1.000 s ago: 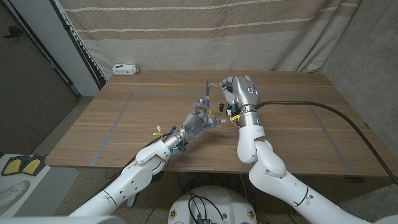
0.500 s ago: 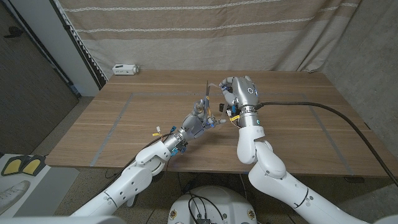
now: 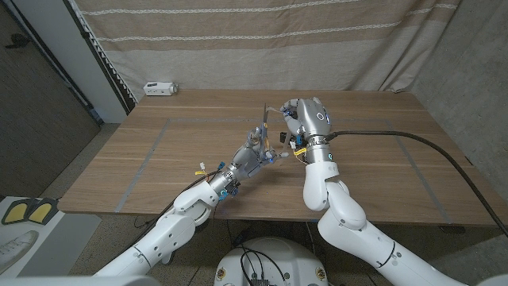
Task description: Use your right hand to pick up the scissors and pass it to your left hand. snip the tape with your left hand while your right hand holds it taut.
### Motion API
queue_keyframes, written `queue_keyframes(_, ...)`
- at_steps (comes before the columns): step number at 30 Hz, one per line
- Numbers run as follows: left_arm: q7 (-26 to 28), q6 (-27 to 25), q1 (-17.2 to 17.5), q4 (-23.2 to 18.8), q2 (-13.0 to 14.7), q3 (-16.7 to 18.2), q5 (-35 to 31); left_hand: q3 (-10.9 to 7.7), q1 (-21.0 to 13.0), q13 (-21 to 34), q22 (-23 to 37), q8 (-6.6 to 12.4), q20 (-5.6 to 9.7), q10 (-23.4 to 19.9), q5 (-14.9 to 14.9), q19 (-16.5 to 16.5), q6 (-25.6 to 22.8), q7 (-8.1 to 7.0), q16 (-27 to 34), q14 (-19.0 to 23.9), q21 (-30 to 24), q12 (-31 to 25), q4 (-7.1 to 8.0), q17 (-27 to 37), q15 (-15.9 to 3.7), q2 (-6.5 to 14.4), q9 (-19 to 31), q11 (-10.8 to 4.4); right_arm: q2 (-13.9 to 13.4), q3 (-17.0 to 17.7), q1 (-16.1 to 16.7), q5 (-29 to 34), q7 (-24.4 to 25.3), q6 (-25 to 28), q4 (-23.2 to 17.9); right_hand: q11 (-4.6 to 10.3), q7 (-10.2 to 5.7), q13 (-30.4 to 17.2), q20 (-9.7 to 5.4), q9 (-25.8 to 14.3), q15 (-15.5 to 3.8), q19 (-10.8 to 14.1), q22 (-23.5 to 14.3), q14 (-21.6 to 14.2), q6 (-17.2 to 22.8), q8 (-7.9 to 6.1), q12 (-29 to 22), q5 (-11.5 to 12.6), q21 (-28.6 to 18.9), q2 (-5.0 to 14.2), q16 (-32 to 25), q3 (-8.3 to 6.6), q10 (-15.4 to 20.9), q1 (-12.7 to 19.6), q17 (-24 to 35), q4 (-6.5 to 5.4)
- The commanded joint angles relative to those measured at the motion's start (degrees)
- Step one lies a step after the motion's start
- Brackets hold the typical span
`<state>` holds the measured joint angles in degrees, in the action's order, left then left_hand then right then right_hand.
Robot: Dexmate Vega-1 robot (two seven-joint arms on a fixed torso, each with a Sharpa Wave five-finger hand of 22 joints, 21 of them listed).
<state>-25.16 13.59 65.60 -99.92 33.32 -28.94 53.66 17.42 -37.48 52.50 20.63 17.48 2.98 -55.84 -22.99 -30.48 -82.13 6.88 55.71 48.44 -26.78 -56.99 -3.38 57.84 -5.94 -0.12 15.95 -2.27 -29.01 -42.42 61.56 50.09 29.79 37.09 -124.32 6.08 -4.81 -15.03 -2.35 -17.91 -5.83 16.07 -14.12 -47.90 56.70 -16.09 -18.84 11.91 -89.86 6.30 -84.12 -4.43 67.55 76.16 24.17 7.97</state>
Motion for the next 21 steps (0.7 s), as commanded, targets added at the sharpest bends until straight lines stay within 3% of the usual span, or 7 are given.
queue_keyframes(1,0.8,0.6,0.3,-0.3,0.0,-0.1,-0.6,-0.17,-0.4,0.6,0.4,0.55,2.27,-5.0,-0.1,0.1,2.2,2.74,0.0,0.5,-0.4,-13.0,0.60,0.1,-4.48,1.6,0.1,-4.28,0.1,0.2,0.4,0.4,0.2,-0.1,-0.3,3.24,-0.09,-2.2,-3.65,-0.1,-6.61,0.4,0.1,-0.4,0.3,0.11,-0.4,0.2,-0.3,-0.02,-0.3,0.00,3.5,-0.2,0.0,-0.10)
queue_keyframes(10,0.4,0.9,0.4,-0.2,0.1,-0.1,-0.3,-1.64,-3.1,1.3,0.8,1.05,2.47,-4.9,-0.1,0.3,2.2,2.39,0.2,0.3,-0.7,-13.5,0.32,0.7,-4.83,5.4,0.0,-4.48,0.4,-0.2,0.5,1.0,-0.1,0.3,-0.4,3.26,-0.11,-2.3,-3.66,-0.1,-6.61,0.4,0.1,-0.5,0.3,0.17,-0.3,0.3,-0.2,0.00,-0.7,0.00,3.5,-0.2,-0.2,-0.09)
queue_keyframes(21,-0.2,1.7,0.3,0.4,-0.3,0.1,-0.1,-3.52,-8.5,2.6,1.6,1.59,2.72,-4.4,1.2,0.6,2.6,1.87,0.2,0.0,-1.4,-14.1,-1.52,1.7,-5.35,8.7,-0.3,-4.89,1.0,-0.6,0.0,1.6,-0.6,0.8,0.0,3.25,-0.08,-2.3,-3.66,-0.1,-6.61,0.5,0.1,-0.3,0.4,0.23,-0.2,0.3,-0.2,-0.01,-0.9,0.02,3.5,-0.2,-0.5,-0.09)
